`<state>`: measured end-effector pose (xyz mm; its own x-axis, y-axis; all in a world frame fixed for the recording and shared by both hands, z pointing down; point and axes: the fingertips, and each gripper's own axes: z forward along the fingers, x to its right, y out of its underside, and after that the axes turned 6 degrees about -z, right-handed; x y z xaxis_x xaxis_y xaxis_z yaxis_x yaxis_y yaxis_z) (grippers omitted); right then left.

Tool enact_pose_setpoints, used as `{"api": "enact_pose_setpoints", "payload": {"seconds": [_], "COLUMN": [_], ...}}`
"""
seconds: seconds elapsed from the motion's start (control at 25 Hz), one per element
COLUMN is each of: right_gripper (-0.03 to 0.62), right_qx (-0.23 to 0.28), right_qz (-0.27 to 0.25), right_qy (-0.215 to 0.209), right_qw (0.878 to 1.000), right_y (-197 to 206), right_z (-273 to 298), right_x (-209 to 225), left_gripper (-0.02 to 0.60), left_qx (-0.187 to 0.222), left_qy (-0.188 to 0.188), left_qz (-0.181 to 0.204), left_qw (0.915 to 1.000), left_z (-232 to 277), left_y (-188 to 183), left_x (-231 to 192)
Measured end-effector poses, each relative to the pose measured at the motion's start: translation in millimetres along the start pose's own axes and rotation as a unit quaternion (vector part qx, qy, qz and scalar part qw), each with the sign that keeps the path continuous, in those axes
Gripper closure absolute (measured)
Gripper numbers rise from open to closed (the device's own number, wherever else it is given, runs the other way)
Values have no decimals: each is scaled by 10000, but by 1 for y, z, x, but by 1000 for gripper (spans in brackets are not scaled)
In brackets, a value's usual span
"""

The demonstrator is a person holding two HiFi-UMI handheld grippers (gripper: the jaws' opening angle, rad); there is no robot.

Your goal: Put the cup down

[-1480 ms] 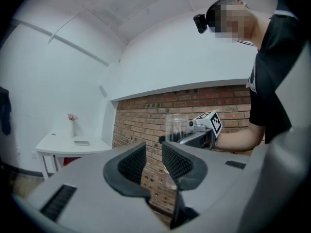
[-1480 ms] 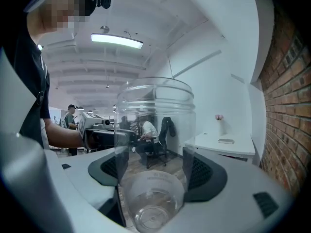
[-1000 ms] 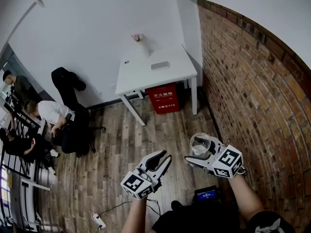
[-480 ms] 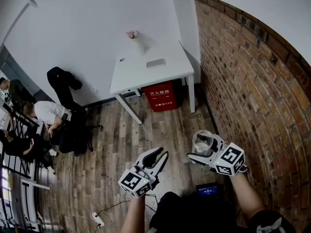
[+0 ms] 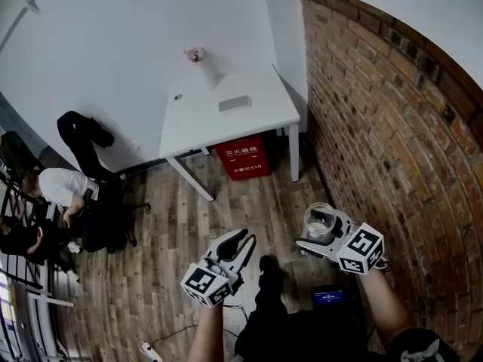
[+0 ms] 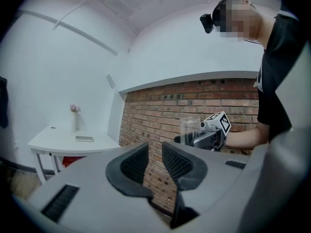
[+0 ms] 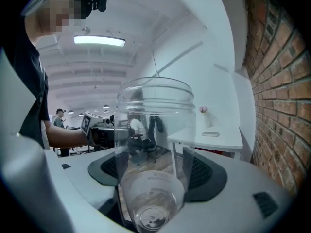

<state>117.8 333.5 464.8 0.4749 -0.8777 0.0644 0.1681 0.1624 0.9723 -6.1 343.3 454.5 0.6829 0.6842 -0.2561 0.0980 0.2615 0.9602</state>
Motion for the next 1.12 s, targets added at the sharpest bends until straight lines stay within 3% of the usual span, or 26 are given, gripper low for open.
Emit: {"api": "enact_pose_setpoints", "payload": {"seconds": [0.2, 0.4, 0.6, 1.12], "right_gripper": [232, 232, 232, 232], "right_qx": [-18, 41, 101, 5], "right_qz": [134, 213, 282, 523], "right_qy": [334, 463, 495, 309], "right_qw": [9994, 9987, 9983, 9982], "right_y": [-12, -41, -63, -54], "right_z": [50, 124, 184, 282], "right_x": [64, 125, 170, 288], "left_gripper": [488, 489, 489, 489], "left_qx": [-10, -71, -3, -89], "left_qy": [236, 505, 489, 361], "left_qz": [-141, -7, -50, -177], "left_qw": [9996, 9987, 9988, 9992], "left_z": [43, 81, 108, 185], "left_y": [-17, -53, -83, -90], "left_x": [-80, -163, -244, -364]}}
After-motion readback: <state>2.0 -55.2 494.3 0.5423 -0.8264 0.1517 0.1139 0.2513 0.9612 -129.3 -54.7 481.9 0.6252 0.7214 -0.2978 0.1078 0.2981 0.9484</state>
